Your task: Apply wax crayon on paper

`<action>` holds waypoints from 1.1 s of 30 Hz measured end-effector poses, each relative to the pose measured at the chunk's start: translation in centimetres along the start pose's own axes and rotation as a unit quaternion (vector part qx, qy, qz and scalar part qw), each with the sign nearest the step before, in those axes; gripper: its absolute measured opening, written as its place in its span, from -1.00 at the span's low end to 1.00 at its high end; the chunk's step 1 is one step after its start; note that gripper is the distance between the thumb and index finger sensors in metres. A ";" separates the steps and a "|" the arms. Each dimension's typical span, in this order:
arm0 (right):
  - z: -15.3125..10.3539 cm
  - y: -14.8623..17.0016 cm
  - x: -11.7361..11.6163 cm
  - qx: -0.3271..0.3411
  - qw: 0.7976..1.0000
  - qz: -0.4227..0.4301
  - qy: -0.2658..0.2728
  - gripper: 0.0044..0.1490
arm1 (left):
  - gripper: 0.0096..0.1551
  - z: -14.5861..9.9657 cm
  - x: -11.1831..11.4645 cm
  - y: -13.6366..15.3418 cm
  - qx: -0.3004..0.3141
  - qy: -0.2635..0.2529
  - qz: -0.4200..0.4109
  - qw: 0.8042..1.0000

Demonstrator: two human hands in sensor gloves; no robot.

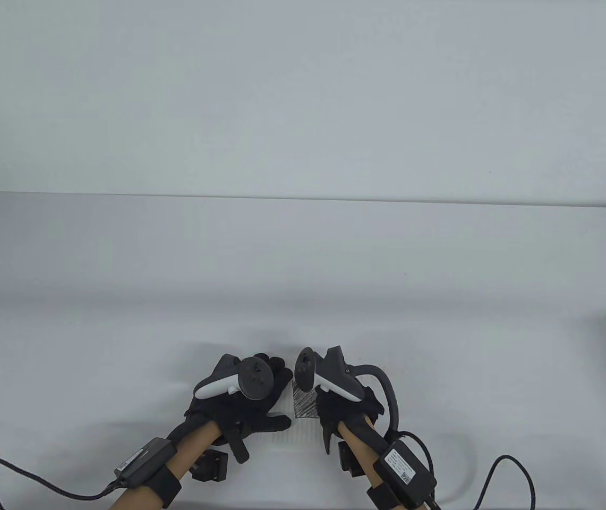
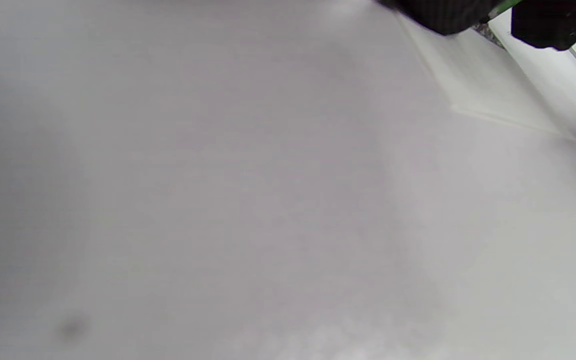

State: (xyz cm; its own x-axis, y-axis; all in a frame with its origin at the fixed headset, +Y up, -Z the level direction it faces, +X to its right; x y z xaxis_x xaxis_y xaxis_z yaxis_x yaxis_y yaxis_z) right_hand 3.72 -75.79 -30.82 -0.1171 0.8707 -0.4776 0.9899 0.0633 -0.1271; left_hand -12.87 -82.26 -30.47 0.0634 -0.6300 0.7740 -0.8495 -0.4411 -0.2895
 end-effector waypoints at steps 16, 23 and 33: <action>-0.7 6.4 1.4 -0.069 0.986 0.082 0.130 -0.48 | 0.08 0.0 0.1 0.1 0.000 0.002 -0.002 1.000; 0.4 9.2 0.6 -0.151 0.976 0.040 0.153 -0.51 | 0.08 0.0 0.0 0.1 -0.002 0.000 0.001 1.000; 1.7 9.6 -0.4 -0.186 0.974 0.003 0.132 -0.54 | 0.08 -0.1 0.0 0.2 -0.003 -0.002 0.002 1.000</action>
State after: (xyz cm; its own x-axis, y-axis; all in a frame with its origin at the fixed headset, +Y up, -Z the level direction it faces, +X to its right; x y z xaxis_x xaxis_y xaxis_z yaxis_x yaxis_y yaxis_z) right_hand 13.14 -76.39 -33.32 -0.1347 0.9634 -0.2319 0.9571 0.1871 0.2212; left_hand -13.06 -82.32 -30.48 0.0617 -0.6345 0.7705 -0.8530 -0.4343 -0.2894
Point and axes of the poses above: the tracker on the back of each hand, its own y axis roughly to the little-finger side, its own z axis roughly from the wrist to the fingertips, x = y × z, the point moved 1 cm from there along z, roughly from the wrist to the fingertips
